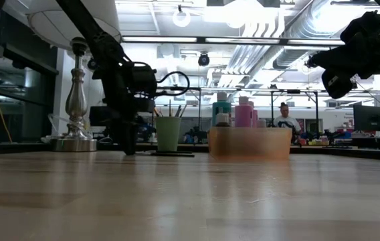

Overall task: Pick & Place Paint Supplies
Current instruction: Put the black paint brush into the green cup

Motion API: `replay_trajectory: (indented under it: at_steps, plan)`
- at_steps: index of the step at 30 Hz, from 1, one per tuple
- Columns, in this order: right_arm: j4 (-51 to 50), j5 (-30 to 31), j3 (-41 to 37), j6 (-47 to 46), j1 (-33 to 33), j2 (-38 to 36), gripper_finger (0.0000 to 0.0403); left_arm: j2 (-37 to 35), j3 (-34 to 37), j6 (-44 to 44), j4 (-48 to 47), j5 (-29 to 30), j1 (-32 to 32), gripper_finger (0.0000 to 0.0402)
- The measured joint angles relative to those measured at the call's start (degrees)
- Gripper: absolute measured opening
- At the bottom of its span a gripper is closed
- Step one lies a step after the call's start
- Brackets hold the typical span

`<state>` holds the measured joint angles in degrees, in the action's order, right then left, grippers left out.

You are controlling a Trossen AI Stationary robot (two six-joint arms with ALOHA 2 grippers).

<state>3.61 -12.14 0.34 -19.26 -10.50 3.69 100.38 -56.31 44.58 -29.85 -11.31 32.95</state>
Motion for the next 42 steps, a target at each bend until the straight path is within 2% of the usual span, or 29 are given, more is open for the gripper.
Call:
replay_trajectory:
  at_steps: [6,15,26,37,42]
  plan:
    - [0.0,0.0,0.01,0.01,0.0,0.01,0.0002,0.0,0.01,-2.21,-0.5,0.08,-0.02,0.0066]
    - [-0.01,0.0,0.01,0.02,-0.01,0.0,0.0002,-0.02,0.08,-4.41,-0.97,-0.69,-0.84,0.0004]
    - [0.0,0.0,0.02,0.0,-0.01,0.0,0.0002,-1.34,0.27,-5.42,-2.37,-1.05,-2.18,0.0001]
    - [0.0,0.0,0.01,0.02,-0.01,0.01,0.0002,-9.36,0.32,-7.96,-6.73,1.62,-3.91,0.0]
    - [0.0,0.0,0.02,0.0,0.0,0.0,0.0002,-14.18,0.27,-11.86,-8.04,2.69,-3.93,0.0]
